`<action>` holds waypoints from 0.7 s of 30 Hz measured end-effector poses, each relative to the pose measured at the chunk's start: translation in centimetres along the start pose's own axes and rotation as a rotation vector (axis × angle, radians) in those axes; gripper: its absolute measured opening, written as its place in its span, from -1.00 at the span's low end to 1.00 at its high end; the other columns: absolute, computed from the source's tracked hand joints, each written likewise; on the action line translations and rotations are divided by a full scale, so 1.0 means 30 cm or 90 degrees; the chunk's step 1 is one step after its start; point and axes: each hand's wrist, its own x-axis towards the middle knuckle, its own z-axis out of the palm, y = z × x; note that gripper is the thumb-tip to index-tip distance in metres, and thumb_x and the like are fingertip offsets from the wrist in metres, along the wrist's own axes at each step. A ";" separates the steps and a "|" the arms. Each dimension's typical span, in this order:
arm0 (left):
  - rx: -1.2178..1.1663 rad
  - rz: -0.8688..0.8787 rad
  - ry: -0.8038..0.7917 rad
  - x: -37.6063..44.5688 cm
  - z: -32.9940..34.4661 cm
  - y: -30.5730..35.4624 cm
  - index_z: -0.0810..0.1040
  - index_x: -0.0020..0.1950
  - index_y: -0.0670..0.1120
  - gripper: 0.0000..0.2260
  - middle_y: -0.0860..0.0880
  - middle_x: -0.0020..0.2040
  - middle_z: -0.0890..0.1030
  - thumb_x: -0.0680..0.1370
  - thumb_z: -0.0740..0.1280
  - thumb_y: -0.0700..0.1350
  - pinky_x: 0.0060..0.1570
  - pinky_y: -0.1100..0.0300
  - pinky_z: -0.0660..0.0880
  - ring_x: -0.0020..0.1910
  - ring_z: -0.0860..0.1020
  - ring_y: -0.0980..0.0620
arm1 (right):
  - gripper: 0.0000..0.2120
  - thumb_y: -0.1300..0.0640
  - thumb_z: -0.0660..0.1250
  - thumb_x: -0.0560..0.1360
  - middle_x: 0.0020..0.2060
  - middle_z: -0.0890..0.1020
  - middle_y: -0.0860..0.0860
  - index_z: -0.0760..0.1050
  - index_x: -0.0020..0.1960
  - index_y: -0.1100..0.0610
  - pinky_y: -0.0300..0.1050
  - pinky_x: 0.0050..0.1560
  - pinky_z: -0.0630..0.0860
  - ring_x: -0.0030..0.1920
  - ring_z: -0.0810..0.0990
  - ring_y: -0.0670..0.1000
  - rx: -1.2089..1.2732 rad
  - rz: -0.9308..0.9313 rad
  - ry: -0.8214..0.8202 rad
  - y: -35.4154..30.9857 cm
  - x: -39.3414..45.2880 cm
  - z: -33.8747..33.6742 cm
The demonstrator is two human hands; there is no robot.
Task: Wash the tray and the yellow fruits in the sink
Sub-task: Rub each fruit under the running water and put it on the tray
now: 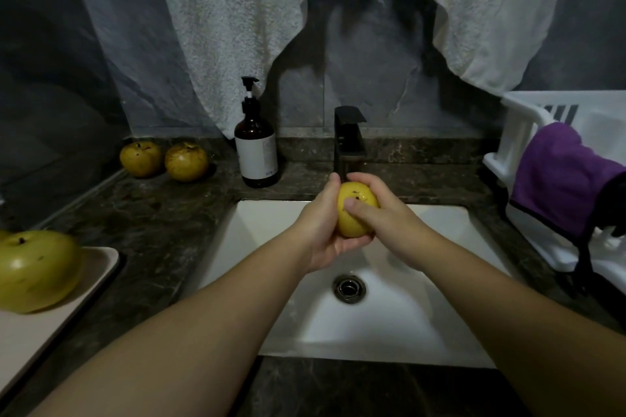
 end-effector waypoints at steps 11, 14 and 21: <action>0.000 -0.008 0.076 0.002 0.008 -0.009 0.44 0.37 -0.06 -0.54 -0.24 0.13 0.62 0.70 0.13 0.27 -0.41 0.03 0.66 -0.11 0.69 -0.20 | -0.83 0.01 0.20 0.68 0.24 0.56 0.07 0.51 0.19 -0.18 0.21 0.29 0.53 0.22 0.57 0.13 0.095 0.042 0.026 0.005 0.016 0.010; 0.020 0.040 0.085 0.001 0.025 -0.025 0.47 0.34 0.00 -0.59 -0.19 0.17 0.63 0.70 0.13 0.27 -0.25 0.01 0.69 0.03 0.69 -0.17 | -0.58 -0.31 0.06 0.64 0.19 0.55 0.04 0.39 0.37 -0.14 0.07 0.18 0.51 0.12 0.55 0.07 -0.141 0.087 0.138 -0.002 0.023 0.037; 0.163 0.211 0.076 0.019 0.059 -0.049 0.30 0.46 0.16 -0.72 -0.06 0.19 0.55 0.75 0.09 0.10 0.01 -0.05 0.63 0.04 0.63 -0.07 | -0.34 -0.51 0.05 0.51 0.02 0.60 0.07 0.23 0.44 -0.12 -0.09 -0.28 0.56 -0.13 0.68 0.10 -0.200 0.143 0.186 -0.003 0.039 0.022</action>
